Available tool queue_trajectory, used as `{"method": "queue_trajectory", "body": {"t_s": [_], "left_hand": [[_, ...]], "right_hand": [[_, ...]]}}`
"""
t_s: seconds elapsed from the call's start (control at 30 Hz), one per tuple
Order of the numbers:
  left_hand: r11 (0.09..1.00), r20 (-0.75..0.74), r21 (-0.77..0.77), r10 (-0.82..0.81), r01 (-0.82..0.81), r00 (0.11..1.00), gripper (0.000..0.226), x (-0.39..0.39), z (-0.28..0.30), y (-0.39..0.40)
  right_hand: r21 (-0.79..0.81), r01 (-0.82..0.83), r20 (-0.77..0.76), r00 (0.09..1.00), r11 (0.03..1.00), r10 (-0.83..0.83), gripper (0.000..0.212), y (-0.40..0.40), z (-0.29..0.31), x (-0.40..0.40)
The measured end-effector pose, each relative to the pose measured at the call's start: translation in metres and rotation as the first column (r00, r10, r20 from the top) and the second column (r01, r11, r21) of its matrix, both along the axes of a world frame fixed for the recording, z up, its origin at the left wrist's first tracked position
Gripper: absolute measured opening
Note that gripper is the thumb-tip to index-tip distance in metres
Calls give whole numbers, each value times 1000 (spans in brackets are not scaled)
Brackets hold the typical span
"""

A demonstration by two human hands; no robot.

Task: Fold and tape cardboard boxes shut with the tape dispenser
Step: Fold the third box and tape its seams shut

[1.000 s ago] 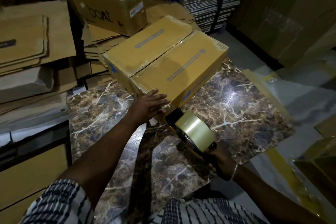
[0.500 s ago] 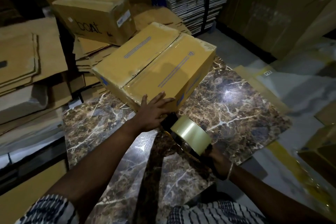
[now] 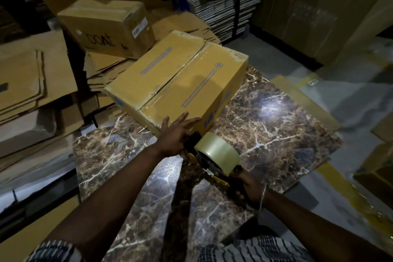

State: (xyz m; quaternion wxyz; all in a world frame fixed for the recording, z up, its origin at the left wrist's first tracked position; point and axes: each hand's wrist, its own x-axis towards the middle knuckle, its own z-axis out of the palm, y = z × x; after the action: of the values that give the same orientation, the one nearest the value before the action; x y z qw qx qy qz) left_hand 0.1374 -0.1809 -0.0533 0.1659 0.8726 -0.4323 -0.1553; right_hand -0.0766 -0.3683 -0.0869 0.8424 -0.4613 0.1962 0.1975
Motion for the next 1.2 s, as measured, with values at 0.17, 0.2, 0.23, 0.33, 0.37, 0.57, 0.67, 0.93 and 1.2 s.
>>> {"method": "queue_trajectory", "body": {"t_s": [0.17,0.2,0.23,0.33,0.37,0.57,0.67,0.93,1.2], "left_hand": [[1000,-30,-21,0,-1,1000,18,1,2,1],[999,-38,-31,6,-7,999,18,1,2,1],[999,-47,-43,15,-17,999,20,1,1,1],[998,-54,-51,43,-46,998,30,0,1,-1],[997,-52,-57,45,-48,998,33,-1,1,-2],[996,-115,-76,35,-44,993,20,-1,7,0],[995,-49,-59,74,-77,996,3,-1,5,-4],[980,308,198,-77,16,948,14,0,18,-13],[909,463,381,-345,169,816,10,14,28,-39]], "right_hand": [[-81,51,-45,997,995,-55,26,-2,4,4],[-99,57,-57,996,993,-62,27,-2,4,5],[-110,63,-63,996,992,-70,28,-3,4,5],[-158,67,-45,996,985,-75,28,-6,3,7],[-160,66,-35,997,985,-73,28,-8,2,7],[-38,106,-50,993,994,-108,28,-18,-8,10],[-132,67,-90,993,989,-79,43,-36,-13,9],[-108,143,-150,976,984,-158,39,-65,-13,8],[3,215,-79,974,977,-214,71,-75,-18,14]]}}
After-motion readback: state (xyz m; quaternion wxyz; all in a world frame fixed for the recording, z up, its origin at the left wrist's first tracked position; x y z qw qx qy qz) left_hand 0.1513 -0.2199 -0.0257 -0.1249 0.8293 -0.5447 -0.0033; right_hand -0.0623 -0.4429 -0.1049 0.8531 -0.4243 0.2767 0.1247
